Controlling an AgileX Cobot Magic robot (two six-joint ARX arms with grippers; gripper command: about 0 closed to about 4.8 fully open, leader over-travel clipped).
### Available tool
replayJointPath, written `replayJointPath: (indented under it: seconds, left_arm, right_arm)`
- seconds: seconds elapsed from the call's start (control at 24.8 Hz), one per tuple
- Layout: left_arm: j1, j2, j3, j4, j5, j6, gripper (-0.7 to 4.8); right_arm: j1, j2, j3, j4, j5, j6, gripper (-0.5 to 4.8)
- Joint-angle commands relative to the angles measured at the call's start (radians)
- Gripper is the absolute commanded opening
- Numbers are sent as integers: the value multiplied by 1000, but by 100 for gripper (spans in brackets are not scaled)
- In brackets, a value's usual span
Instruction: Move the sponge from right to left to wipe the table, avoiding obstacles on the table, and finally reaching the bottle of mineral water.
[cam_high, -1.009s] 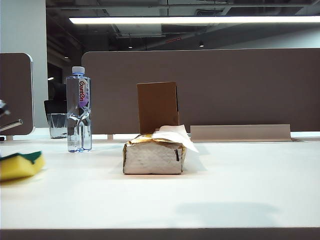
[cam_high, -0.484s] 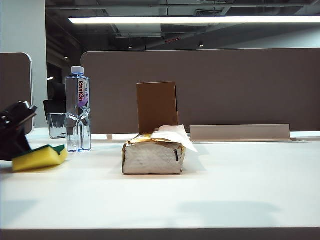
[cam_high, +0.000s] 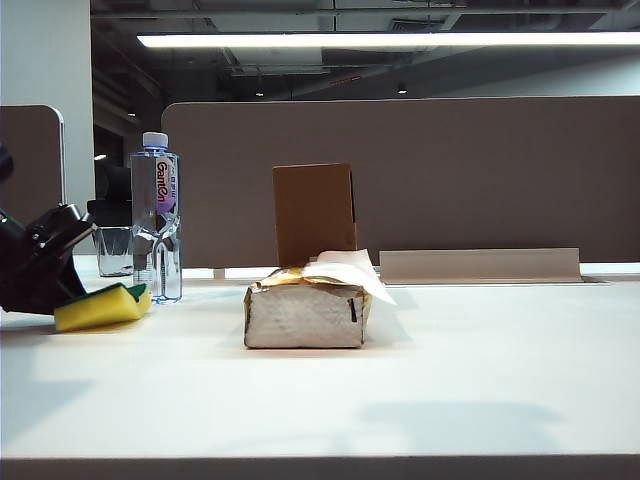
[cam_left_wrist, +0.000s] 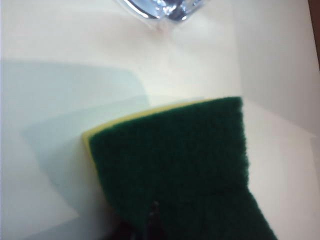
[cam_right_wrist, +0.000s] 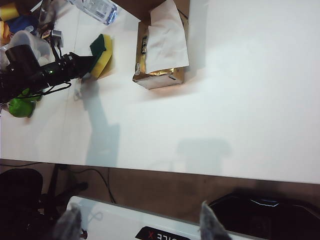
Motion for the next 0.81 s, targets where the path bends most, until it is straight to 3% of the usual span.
replayJointPath:
  seconds: [0.04,0.2,0.36,0.81]
  left_arm:
    - [0,23,-10,-27,-94,2,-5]
    - [0,23,-10,-27,-45,2,1]
    - [0,23,-10,-27,-27,2,68]
    - [2,20,-10,-28,14,1,131]
  right_arm:
    - [0,-1,4,13,-5,4,305]
    - [0,-2,4,13,-5,4,305]
    - [0,-2,4,8,-5,4,305]
    - [0,-2,4,7,-8,4,305]
